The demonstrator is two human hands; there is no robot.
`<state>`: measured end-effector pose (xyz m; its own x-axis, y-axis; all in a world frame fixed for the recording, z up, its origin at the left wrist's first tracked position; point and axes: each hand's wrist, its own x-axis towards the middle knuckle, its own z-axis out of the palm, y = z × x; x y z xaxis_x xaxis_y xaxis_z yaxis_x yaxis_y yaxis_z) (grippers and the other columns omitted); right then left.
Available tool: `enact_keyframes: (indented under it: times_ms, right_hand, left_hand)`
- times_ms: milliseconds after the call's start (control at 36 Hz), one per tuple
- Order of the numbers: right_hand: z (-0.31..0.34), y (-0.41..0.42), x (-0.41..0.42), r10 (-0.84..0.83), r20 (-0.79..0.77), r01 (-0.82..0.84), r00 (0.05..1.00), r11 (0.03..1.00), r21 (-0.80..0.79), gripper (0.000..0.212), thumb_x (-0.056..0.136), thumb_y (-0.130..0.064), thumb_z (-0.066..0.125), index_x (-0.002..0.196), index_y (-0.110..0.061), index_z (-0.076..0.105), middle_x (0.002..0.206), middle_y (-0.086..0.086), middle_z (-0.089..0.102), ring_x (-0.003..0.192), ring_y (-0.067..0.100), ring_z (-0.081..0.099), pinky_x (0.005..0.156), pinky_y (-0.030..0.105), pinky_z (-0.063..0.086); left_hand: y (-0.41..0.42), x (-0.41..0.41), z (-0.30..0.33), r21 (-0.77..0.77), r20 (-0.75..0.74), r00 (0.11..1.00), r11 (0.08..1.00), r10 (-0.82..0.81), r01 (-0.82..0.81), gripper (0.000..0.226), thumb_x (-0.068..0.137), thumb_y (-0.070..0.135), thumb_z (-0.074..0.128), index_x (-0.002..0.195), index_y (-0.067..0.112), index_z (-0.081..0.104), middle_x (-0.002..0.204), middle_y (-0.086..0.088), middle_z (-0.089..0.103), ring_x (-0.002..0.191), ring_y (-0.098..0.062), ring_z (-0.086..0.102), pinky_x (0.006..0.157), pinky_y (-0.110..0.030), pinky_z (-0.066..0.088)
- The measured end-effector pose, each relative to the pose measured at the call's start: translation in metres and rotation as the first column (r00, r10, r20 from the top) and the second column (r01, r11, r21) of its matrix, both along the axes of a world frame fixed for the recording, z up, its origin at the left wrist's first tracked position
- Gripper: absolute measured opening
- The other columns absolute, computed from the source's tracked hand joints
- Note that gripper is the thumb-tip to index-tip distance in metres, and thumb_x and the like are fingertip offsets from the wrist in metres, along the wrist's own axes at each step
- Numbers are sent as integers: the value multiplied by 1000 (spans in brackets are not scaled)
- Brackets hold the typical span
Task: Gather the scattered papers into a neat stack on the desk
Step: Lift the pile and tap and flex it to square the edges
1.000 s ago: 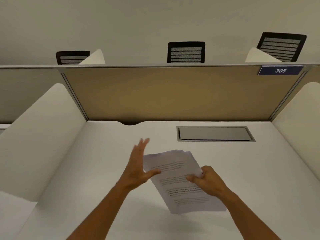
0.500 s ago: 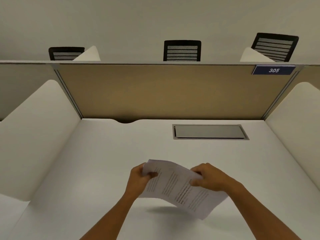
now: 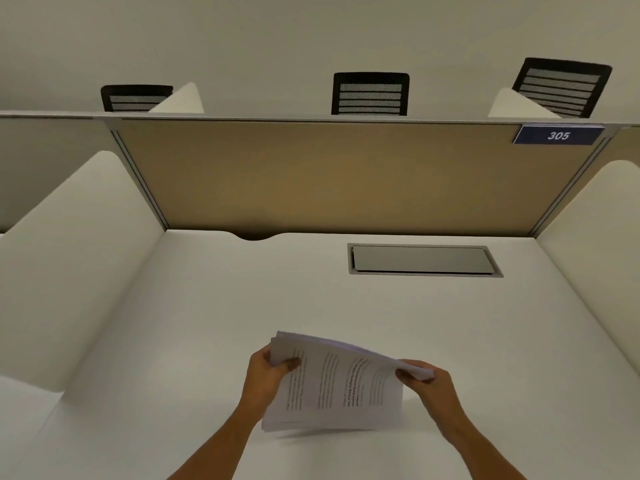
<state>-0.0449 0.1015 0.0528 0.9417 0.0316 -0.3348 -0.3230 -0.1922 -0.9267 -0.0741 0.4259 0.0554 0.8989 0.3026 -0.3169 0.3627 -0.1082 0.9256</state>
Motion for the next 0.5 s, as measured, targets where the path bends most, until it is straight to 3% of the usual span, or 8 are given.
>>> enact_keyframes:
  times_ms: [139,222,306,389,500]
  right_hand:
    - [19,13,7,-114,75,111,991,993,44,22,85,-13,78,79,-34,82,77,-1,80,65,8,75,54,16,56]
    - [31,18,9,-128,138,117,982,989,87,20,84,-15,78,82,-35,82,79,-4,81,69,6,75,58,14,55]
    - [31,25,3,-133,147,115,980,986,122,24,86,-13,77,84,-36,83,82,-5,81,73,5,76,60,13,56]
    - [20,34,-9,-119,123,102,985,986,133,27,87,-7,75,83,-33,84,85,-2,82,77,7,77,63,14,57]
    - [2,40,-21,-153,43,146,987,981,130,20,87,-12,76,86,-31,82,86,-4,81,79,8,77,60,14,57]
  left_hand:
    - [9,-1,2,-30,18,999,999,43,-42,22,76,14,83,93,21,73,85,4,79,72,-18,76,57,-23,59]
    - [15,3,5,-57,41,995,995,90,-88,24,74,9,84,94,18,74,84,0,80,74,-18,76,59,-24,59]
    - [14,1,8,-84,81,988,989,130,-123,26,76,6,82,88,28,76,83,4,80,74,-12,75,56,-18,58]
    - [6,-7,-3,-77,82,985,987,149,-143,28,78,9,81,82,37,77,81,7,79,74,-12,74,56,-20,58]
    - [-5,-20,-21,-125,28,977,971,210,-205,23,75,11,84,82,31,75,80,8,79,73,-11,73,59,-21,57]
